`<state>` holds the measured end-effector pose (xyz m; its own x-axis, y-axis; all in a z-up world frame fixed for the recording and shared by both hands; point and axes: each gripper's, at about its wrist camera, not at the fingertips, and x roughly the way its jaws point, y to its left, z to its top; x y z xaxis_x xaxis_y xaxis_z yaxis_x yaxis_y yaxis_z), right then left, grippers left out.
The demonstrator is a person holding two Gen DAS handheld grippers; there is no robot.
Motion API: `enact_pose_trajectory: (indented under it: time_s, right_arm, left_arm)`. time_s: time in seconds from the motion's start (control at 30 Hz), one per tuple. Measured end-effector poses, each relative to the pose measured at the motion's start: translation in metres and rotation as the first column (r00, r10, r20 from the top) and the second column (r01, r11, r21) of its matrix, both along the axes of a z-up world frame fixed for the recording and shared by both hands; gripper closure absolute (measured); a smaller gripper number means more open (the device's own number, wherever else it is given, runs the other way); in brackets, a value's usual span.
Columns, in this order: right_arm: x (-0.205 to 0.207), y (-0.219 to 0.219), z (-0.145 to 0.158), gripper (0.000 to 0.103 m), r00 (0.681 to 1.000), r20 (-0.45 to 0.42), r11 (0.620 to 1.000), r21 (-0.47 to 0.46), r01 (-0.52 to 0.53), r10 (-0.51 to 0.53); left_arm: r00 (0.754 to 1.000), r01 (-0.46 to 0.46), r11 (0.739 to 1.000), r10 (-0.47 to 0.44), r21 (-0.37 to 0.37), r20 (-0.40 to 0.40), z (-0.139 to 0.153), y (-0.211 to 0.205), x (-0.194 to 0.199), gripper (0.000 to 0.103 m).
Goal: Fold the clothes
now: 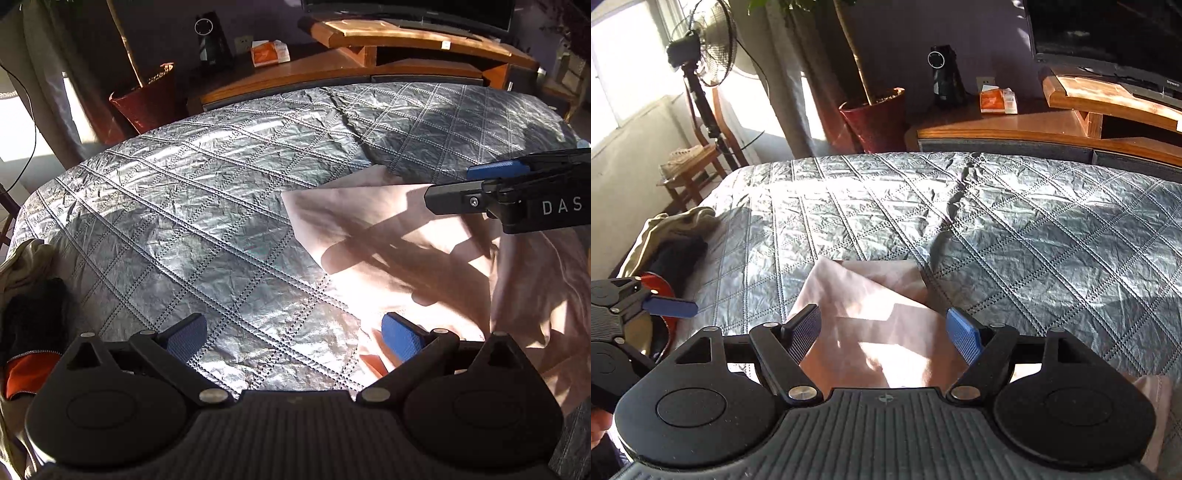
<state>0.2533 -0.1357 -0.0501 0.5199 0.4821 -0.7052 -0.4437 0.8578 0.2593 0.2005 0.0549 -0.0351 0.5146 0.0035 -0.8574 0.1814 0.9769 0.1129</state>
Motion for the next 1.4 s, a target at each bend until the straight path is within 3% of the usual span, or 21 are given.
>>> enact_pose_trajectory:
  time_s: [0.07, 0.13, 0.2, 0.27, 0.33, 0.43, 0.5, 0.57, 0.8, 0.87, 0.93, 0.97, 1.0, 1.03, 1.13, 1.2, 1.23, 1.27, 1.3, 1.37, 1.4]
  right_arm:
    - [0.009, 0.018, -0.015, 0.026, 0.999, -0.029, 0.995, -0.095, -0.039, 0.036]
    - [0.016, 0.021, -0.026, 0.091, 0.998, -0.053, 0.987, -0.156, -0.025, 0.017]
    - [0.02, 0.009, -0.021, 0.103, 0.998, -0.006, 0.99, -0.131, 0.058, -0.06]
    - [0.018, -0.005, -0.009, 0.103, 0.99, 0.062, 0.99, -0.057, 0.13, -0.126]
    - [0.004, 0.004, -0.008, 0.103, 0.996, 0.042, 0.996, -0.055, 0.077, -0.075]
    - [-0.017, 0.018, -0.008, 0.081, 1.0, 0.012, 0.999, -0.05, -0.002, 0.003]
    - [-0.031, 0.027, -0.008, 0.047, 0.998, -0.008, 0.997, -0.046, -0.055, 0.055]
    - [-0.045, 0.036, -0.007, 0.038, 0.994, -0.028, 0.993, -0.041, -0.108, 0.107]
    - [-0.094, 0.068, -0.006, 0.042, 0.954, -0.094, 0.957, -0.014, -0.288, 0.286]
    - [-0.087, 0.069, -0.018, 0.041, 0.956, -0.177, 0.971, 0.01, -0.237, 0.235]
    - [-0.081, 0.069, -0.022, 0.042, 0.966, -0.175, 0.982, 0.035, -0.187, 0.19]
    - [-0.08, 0.07, -0.022, 0.053, 0.969, -0.157, 0.982, 0.039, -0.185, 0.189]
    - [-0.081, 0.073, -0.021, 0.084, 0.97, -0.137, 0.98, 0.037, -0.195, 0.198]
    - [-0.081, 0.075, -0.02, 0.098, 0.971, -0.117, 0.978, 0.034, -0.205, 0.208]
    - [-0.09, 0.076, -0.009, 0.097, 0.958, -0.039, 0.952, 0.125, -0.278, 0.285]
    - [-0.108, 0.067, 0.007, 0.097, 0.908, 0.099, 0.881, 0.222, -0.418, 0.407]
    - [-0.115, 0.061, 0.012, 0.096, 0.873, 0.129, 0.83, 0.272, -0.487, 0.47]
    - [-0.118, 0.055, 0.011, 0.093, 0.861, 0.122, 0.811, 0.292, -0.506, 0.494]
    - [-0.12, 0.05, 0.007, 0.087, 0.864, 0.107, 0.815, 0.293, -0.5, 0.491]
    - [-0.124, 0.039, -0.001, 0.085, 0.87, 0.078, 0.823, 0.294, -0.486, 0.486]
    - [-0.125, 0.032, -0.005, 0.079, 0.885, 0.06, 0.844, 0.28, -0.458, 0.461]
  left_arm:
    - [1.0, -0.016, 1.0, 0.016, 0.007, -0.005, -0.002, 0.004, 0.001, 0.003]
    - [1.0, -0.014, 1.0, 0.014, 0.015, -0.009, -0.004, 0.005, 0.0, 0.003]
    - [1.0, -0.014, 1.0, 0.014, 0.025, -0.012, -0.005, 0.005, -0.001, 0.002]
    - [1.0, -0.021, 0.999, 0.021, 0.036, -0.011, -0.007, 0.006, -0.001, 0.002]
    - [0.999, -0.039, 0.999, 0.039, 0.037, -0.011, -0.007, 0.009, 0.001, 0.002]
    - [0.996, -0.093, 0.995, 0.093, 0.035, 0.006, -0.003, 0.016, 0.004, 0.002]
    - [0.992, -0.125, 0.992, 0.124, 0.03, 0.02, 0.001, 0.022, 0.007, 0.002]
    - [0.989, -0.145, 0.989, 0.144, 0.027, 0.032, 0.005, 0.027, 0.009, 0.002]
    - [0.988, -0.146, 0.989, 0.145, 0.018, 0.044, 0.009, 0.028, 0.009, 0.002]
    - [0.988, -0.146, 0.989, 0.145, 0.018, 0.05, 0.01, 0.028, 0.01, 0.002]
    - [0.987, -0.151, 0.988, 0.15, 0.016, 0.053, 0.012, 0.029, 0.01, 0.002]
    - [0.987, -0.155, 0.988, 0.154, 0.015, 0.055, 0.012, 0.029, 0.01, 0.002]
    - [0.986, -0.16, 0.987, 0.159, 0.016, 0.056, 0.013, 0.031, 0.011, 0.002]
    - [0.985, -0.166, 0.986, 0.165, 0.016, 0.057, 0.013, 0.032, 0.011, 0.002]
    - [0.98, -0.189, 0.982, 0.188, 0.011, 0.071, 0.017, 0.039, 0.011, 0.002]
    - [0.974, -0.21, 0.978, 0.211, -0.013, 0.081, 0.022, 0.046, 0.011, 0.002]
    - [0.971, -0.222, 0.975, 0.223, -0.028, 0.086, 0.024, 0.049, 0.011, 0.002]
    - [0.968, -0.233, 0.972, 0.235, -0.042, 0.091, 0.027, 0.053, 0.011, 0.002]
    - [0.965, -0.239, 0.969, 0.244, -0.057, 0.095, 0.029, 0.056, 0.011, 0.002]
    - [0.965, -0.239, 0.968, 0.245, -0.075, 0.097, 0.031, 0.058, 0.011, 0.002]
    - [0.966, -0.234, 0.969, 0.24, -0.072, 0.094, 0.031, 0.058, 0.011, 0.002]
